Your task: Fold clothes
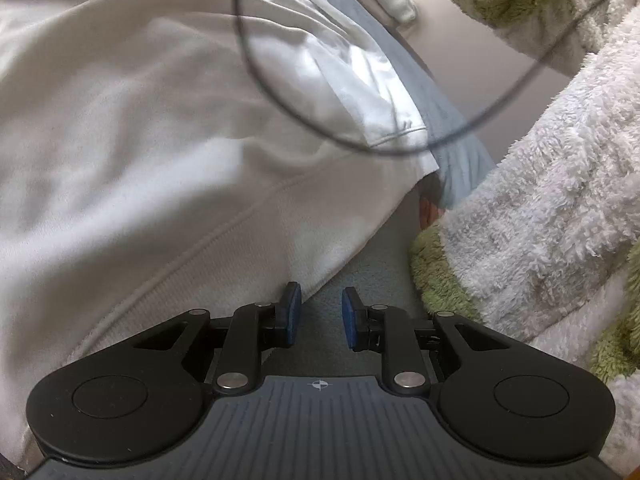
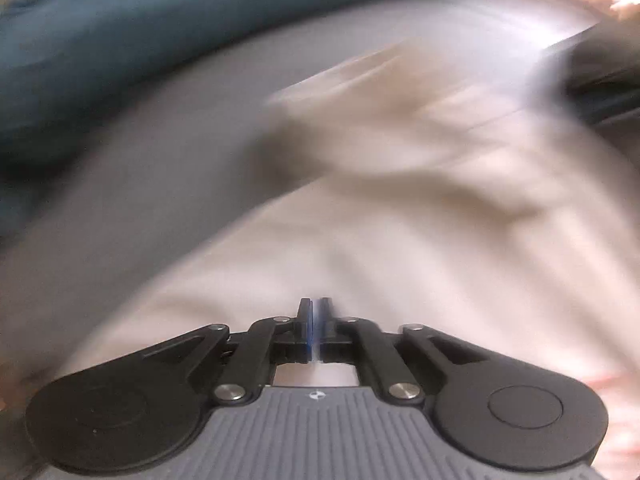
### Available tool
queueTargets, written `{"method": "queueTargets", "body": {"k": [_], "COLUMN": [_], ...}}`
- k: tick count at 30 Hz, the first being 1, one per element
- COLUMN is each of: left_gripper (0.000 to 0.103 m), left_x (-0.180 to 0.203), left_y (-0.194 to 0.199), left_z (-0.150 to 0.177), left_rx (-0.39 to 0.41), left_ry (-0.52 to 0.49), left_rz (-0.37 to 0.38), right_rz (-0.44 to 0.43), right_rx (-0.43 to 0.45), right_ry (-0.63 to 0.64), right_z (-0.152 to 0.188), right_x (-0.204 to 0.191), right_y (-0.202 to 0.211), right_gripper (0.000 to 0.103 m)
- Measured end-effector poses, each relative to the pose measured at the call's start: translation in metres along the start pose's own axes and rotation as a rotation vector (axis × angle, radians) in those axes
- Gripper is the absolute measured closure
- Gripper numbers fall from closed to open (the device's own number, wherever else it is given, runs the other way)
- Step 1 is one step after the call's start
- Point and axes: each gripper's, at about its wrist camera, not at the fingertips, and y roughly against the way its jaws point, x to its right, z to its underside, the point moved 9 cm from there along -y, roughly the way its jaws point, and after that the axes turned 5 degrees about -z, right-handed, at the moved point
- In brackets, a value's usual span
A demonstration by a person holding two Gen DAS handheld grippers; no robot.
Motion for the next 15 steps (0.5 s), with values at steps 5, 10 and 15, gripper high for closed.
{"method": "queueTargets", "body": {"k": [5, 10, 15], "left_gripper": [0.081, 0.081, 0.081], "left_x": [0.001, 0.0, -0.001], "left_y": [0.0, -0.002, -0.005], "left_z": [0.0, 0.003, 0.006], "left_rx": [-0.004, -0.024, -0.044], "left_ry": [-0.002, -0.021, -0.024], "left_rz": [-0.009, -0.011, -0.016], "right_rz": [-0.301, -0.089, 0.045], "right_rx": [-0.135, -0.166, -0.023], "right_ry": [0.077, -0.044, -0.117], "right_z": [0.032, 0.044, 0.021], "right_x": [-0.026, 0.038, 0.074], "right_y": [0.029, 0.017, 0.057], "right_gripper": [0.1, 0.103, 0.103]}}
